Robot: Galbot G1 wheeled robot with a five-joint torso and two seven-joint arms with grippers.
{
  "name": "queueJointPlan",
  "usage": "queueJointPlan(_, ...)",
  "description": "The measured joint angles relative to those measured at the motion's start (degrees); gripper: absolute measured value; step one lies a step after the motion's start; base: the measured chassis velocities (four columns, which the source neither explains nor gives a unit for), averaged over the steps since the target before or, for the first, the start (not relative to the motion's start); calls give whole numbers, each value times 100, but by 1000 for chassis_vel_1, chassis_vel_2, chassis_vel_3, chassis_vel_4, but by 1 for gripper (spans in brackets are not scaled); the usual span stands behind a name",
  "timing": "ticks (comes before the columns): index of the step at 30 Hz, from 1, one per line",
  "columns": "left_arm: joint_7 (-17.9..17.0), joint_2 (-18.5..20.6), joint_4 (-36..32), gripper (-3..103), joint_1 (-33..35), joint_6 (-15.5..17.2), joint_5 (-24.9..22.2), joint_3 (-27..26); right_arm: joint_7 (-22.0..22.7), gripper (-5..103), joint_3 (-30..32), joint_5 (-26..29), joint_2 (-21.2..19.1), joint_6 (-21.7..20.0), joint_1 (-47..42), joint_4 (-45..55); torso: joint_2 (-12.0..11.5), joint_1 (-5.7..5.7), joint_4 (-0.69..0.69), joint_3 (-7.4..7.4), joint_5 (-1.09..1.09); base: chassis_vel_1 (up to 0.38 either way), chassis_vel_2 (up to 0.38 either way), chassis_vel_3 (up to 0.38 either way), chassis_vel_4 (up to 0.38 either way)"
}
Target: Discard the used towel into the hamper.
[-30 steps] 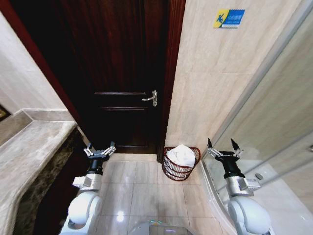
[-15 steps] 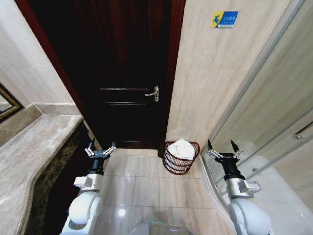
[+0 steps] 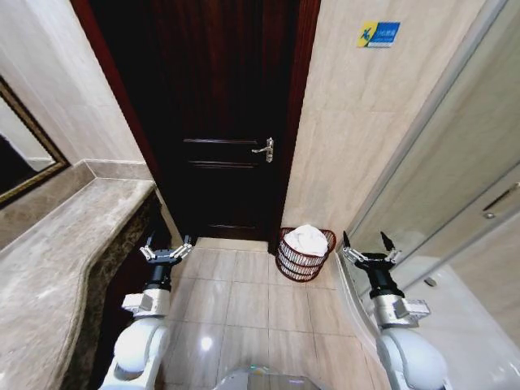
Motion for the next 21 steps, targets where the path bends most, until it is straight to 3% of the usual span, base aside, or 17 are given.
queueJointPlan(21, 15, 42, 64, 100, -34, -51, 19, 8, 4, 100, -44, -111, 67, -14, -42, 73, -3, -1, 1, -1, 0, 118, -119, -118, 116)
